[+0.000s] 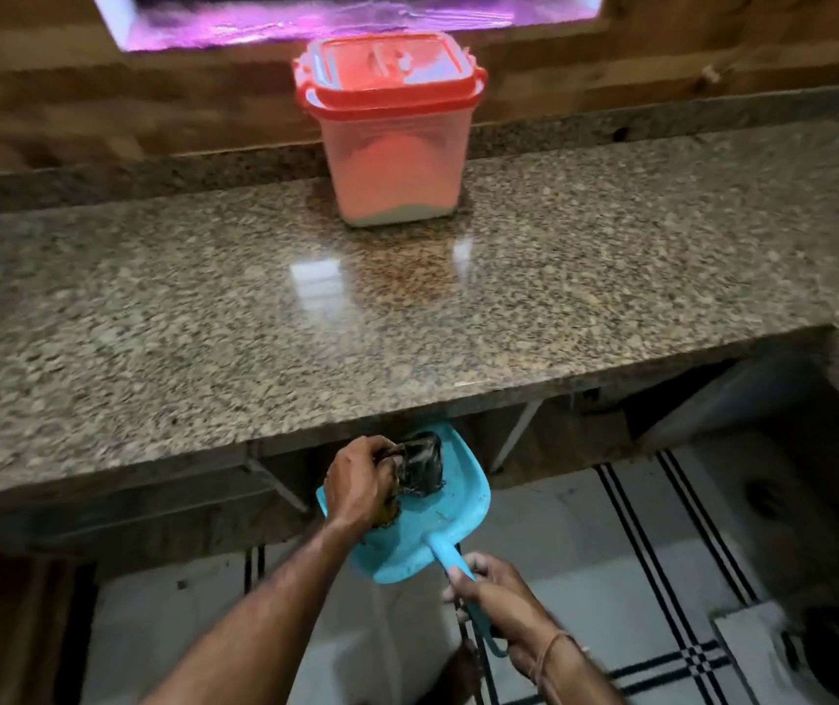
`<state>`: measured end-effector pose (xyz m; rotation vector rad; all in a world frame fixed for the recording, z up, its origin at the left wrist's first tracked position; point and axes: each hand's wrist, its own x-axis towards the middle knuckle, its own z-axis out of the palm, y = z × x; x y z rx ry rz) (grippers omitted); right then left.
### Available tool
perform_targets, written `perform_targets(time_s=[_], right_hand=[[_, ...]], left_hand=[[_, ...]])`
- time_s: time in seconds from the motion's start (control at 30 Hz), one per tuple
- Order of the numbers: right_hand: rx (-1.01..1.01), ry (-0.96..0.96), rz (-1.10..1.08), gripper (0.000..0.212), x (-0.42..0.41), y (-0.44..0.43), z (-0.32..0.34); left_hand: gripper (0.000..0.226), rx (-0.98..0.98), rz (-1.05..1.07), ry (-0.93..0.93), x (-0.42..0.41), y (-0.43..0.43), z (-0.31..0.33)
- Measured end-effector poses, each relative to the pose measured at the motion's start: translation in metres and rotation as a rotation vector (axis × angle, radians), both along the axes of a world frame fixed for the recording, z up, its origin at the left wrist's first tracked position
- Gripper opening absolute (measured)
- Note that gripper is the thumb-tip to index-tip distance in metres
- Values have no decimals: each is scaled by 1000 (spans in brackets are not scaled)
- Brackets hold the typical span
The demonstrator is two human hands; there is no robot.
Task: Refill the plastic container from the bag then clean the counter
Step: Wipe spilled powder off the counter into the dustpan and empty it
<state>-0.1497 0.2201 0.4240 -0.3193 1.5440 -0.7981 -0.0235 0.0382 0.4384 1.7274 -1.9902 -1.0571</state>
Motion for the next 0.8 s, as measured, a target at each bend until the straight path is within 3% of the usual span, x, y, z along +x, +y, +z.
perform_targets(time_s=[0.13, 0.23, 0.57, 0.8], right_hand=[[36, 34, 164, 21, 31, -4, 1], [28, 41, 268, 13, 66, -4, 3], [6, 59, 661, 17, 210, 25, 12], [65, 80, 903, 27, 281, 31, 4]], left_hand=[[6, -2, 137, 72, 64, 4, -1], [4, -18, 300, 128, 121, 19, 4], [7, -9, 894, 147, 326, 138, 21], [31, 5, 1248, 216, 426, 211, -6]])
